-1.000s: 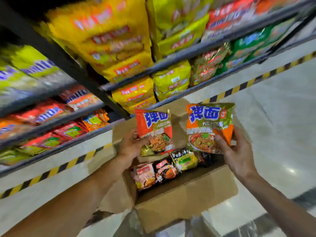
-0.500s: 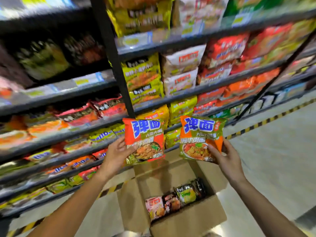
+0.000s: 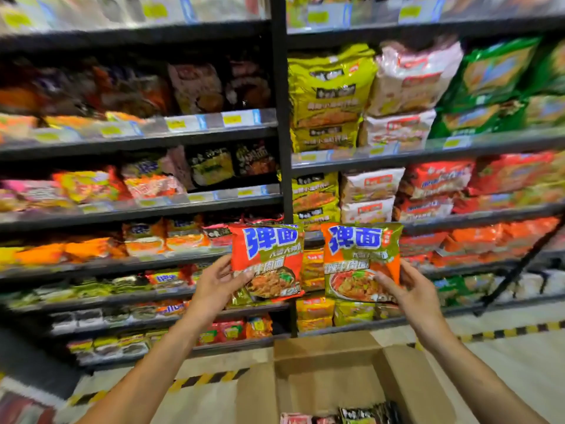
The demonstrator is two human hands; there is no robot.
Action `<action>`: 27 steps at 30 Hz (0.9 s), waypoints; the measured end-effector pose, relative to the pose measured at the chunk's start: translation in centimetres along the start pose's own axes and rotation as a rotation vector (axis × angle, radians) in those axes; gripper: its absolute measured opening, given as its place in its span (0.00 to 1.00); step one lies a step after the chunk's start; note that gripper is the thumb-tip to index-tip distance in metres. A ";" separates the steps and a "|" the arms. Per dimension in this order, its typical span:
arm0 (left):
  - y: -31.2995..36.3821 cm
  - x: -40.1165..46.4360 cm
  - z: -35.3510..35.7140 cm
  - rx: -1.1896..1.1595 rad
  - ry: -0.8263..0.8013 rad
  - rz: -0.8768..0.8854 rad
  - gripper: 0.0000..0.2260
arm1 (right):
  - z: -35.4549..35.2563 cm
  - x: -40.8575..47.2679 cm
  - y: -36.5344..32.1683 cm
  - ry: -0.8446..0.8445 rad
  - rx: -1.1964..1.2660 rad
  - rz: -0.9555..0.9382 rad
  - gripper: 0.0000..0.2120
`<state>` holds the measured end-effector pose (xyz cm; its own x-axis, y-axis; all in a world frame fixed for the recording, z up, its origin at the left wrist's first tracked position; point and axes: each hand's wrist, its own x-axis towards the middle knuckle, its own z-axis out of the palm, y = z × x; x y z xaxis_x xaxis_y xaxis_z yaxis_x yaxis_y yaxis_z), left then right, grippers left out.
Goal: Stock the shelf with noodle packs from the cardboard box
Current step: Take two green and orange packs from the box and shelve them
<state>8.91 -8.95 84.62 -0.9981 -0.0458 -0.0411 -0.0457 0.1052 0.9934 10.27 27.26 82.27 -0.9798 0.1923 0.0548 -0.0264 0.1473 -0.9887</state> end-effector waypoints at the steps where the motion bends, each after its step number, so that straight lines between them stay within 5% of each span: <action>1: 0.7 -1.1 -0.4 -0.005 0.041 0.011 0.18 | 0.3 0.3 -0.8 -0.020 0.003 -0.015 0.12; 15: 5.7 -12.2 -14.6 -0.031 0.387 0.093 0.19 | 12.3 -2.2 -11.8 -0.304 0.056 -0.152 0.20; 22: 6.6 -13.2 -24.7 -0.041 0.373 0.167 0.18 | 21.2 -4.8 -16.4 -0.257 0.061 -0.223 0.24; 27: 7.5 -12.4 -32.4 -0.077 0.349 0.206 0.29 | 27.5 -6.1 -19.6 -0.230 0.093 -0.238 0.31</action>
<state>22.25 -39.81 96.00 -0.9114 -0.3674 0.1853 0.1701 0.0737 0.9827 11.29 -3.46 97.52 -0.9627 -0.0625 0.2633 -0.2674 0.0704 -0.9610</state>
